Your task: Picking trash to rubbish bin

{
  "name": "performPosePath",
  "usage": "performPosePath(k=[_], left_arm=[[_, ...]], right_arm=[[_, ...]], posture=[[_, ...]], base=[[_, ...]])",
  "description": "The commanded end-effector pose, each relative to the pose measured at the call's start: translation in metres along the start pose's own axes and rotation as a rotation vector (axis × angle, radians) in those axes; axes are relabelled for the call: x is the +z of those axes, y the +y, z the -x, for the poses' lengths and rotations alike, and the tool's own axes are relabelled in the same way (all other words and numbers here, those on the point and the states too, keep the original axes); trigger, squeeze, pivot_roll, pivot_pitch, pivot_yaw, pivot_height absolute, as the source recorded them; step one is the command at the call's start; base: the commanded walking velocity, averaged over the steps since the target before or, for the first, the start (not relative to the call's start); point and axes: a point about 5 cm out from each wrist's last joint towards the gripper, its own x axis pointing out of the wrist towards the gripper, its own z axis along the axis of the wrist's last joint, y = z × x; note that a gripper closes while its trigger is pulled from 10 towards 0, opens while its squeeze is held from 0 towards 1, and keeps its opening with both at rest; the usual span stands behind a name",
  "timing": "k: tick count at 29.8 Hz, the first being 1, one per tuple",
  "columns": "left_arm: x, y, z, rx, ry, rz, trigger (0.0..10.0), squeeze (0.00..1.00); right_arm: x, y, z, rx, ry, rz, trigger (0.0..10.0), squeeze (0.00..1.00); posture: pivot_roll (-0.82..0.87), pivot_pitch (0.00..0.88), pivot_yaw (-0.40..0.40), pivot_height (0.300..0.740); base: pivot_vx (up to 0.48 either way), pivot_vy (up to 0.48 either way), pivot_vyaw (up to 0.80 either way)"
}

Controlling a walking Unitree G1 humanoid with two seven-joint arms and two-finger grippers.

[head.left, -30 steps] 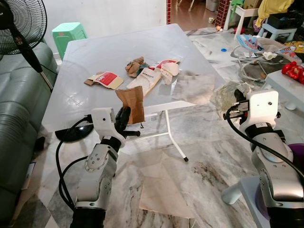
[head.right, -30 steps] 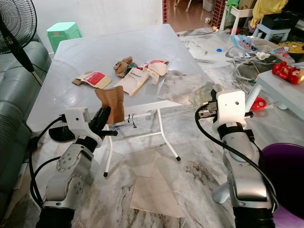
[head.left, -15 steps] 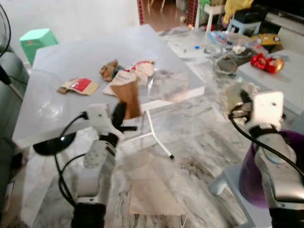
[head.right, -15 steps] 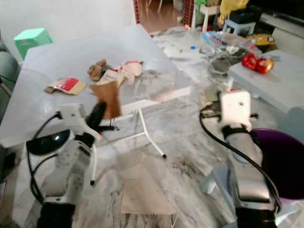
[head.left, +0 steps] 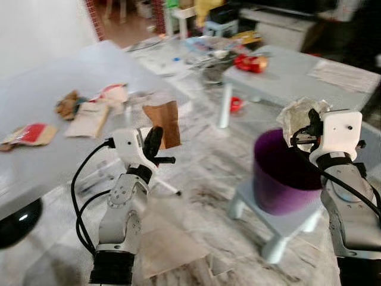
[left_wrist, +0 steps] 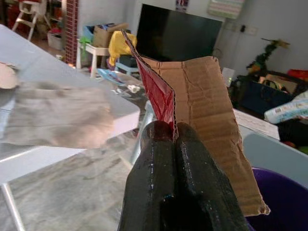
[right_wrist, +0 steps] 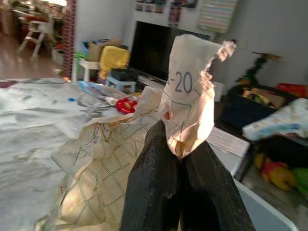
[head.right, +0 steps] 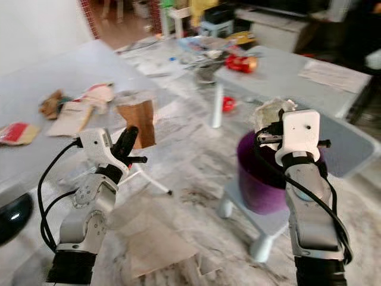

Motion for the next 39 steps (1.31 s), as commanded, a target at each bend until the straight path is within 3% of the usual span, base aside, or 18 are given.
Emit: performPosePath(k=[1, 11, 28, 39], left_arm=[[0.0004, 0.0055, 0.0002, 0.026, 0.001, -0.006, 0.0, 0.00], [0.0016, -0.0006, -0.0049, 0.008, -0.010, -0.038, 0.0, 0.00], [0.0020, -0.0005, -0.0060, 0.008, -0.018, -0.039, 0.0, 0.00], [0.0000, -0.0026, -0.0065, -0.012, -0.006, -0.063, 0.0, 0.00]], right_arm=[[0.0008, 0.0017, -0.0016, 0.004, 0.001, -0.008, 10.0, 0.00], [0.0002, 0.0029, -0.0039, 0.000, 0.001, -0.025, 10.0, 0.00], [-0.0010, 0.0006, -0.0052, -0.010, 0.014, -0.017, 10.0, 0.00], [-0.0036, 0.0020, -0.0038, -0.016, 0.022, -0.016, 10.0, 0.00]], posture=[[-0.08, 0.082, 0.079, 0.740], [-0.08, 0.085, 0.082, 0.740], [-0.09, 0.086, 0.082, 0.740], [-0.09, 0.087, 0.087, 0.740]], base=[[0.000, 0.000, -0.79], [0.000, 0.000, -0.34], [0.000, 0.000, -0.80], [0.023, 0.000, -0.29]])
